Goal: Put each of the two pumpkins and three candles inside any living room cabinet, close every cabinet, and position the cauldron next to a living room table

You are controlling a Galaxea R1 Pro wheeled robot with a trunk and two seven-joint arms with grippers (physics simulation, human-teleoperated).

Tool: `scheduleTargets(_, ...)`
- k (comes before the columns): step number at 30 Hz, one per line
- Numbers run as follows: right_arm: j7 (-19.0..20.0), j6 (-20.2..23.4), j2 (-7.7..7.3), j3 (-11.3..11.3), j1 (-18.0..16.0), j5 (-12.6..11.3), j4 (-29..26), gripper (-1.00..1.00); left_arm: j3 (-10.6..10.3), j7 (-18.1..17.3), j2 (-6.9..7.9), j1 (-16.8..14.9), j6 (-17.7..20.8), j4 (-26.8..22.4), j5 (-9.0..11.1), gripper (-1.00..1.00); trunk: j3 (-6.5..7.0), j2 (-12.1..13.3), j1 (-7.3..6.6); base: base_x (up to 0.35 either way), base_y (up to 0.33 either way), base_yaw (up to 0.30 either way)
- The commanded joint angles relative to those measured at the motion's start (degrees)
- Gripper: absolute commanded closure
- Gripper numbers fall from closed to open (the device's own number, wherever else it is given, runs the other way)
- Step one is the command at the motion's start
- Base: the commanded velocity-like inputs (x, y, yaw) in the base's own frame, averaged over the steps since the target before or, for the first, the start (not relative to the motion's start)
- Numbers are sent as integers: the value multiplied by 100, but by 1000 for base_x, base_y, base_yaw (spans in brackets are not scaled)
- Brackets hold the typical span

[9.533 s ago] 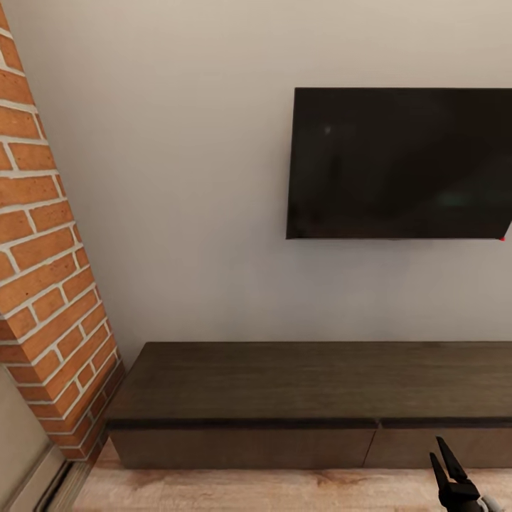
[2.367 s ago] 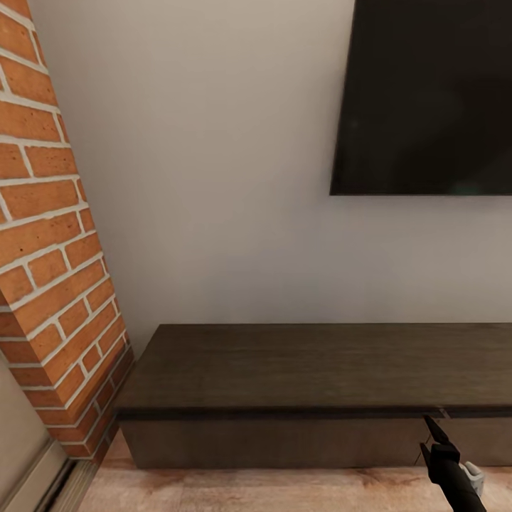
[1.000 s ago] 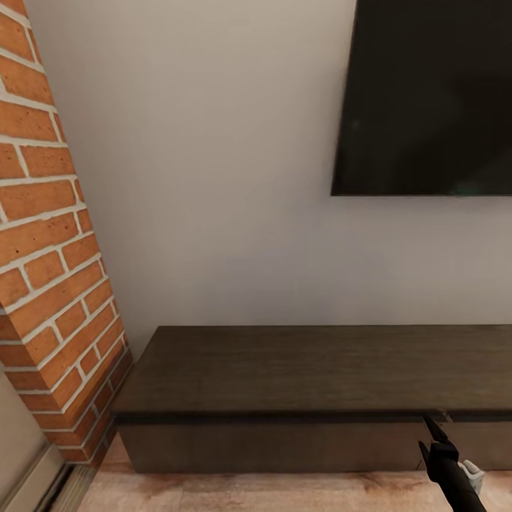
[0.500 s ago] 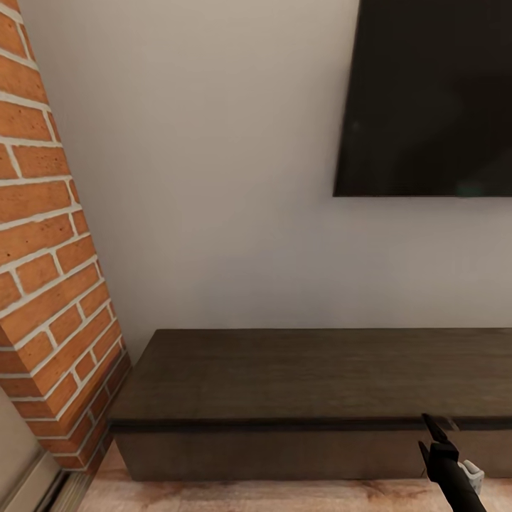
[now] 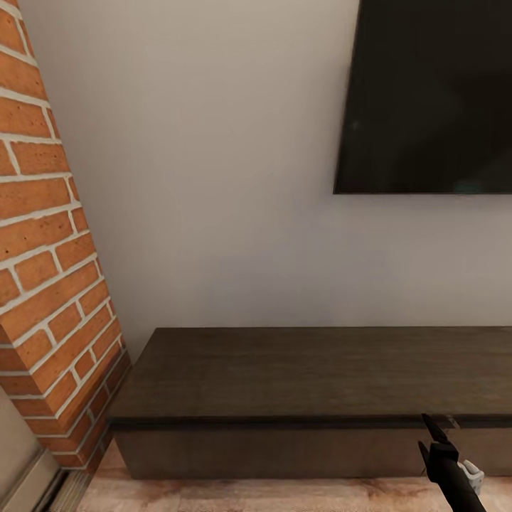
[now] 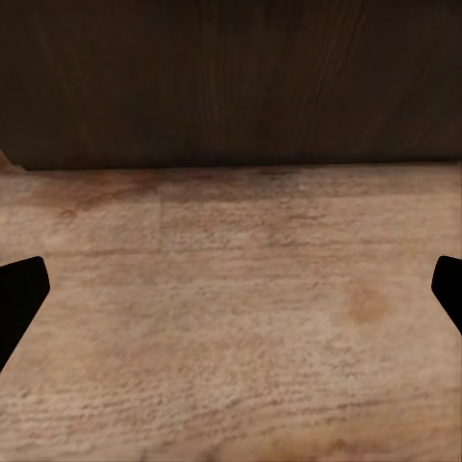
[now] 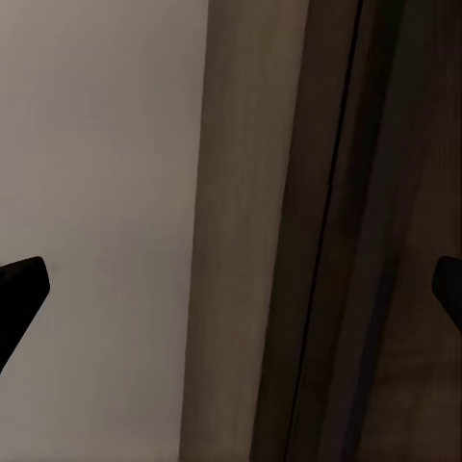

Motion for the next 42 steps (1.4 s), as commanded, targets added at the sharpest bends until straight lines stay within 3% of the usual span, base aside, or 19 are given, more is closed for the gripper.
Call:
scheduleTargets(1, 14, 56, -2, 2, -3, -57, 5, -100, 7, -23, -3, -1, -12, -2, 1, -100, -4, -2, -1, 0, 0, 0)
scheduleTargets(7, 12, 56, -2, 2, -3, -54, 6, -100, 7, -23, -3, -1, -12, 0, 1, -100, -4, -2, -1, 0, 0, 0)
scheduleTargets(12, 12, 56, -2, 2, -3, -55, 13, -100, 7, -23, -3, -3, -12, 0, 0, -100, -94, -203, 109, 0, 0, 0)
scheduleTargets(19, 12, 56, -2, 2, -3, -49, 15, -100, 7, -23, -3, -5, -12, 3, -6, -100, -94, -203, 109, 0, 0, 0)
scheduleTargets(34, 12, 56, -2, 0, -3, -45, 17, -100, -1, -25, -3, -8, -12, 42, -20, -100, -292, -644, 351, 0, 0, 0)
scheduleTargets(37, 12, 56, -2, 1, -3, -47, 18, -100, -2, -23, -3, -8, -12, 43, -24, -100, -358, -648, 358, 0, 0, 0)
scheduleTargets(42, 12, 56, -2, 1, -3, -48, 22, -100, -2, -29, -3, -8, -12, 44, -23, -100, -358, -648, 358, 0, 0, 0)
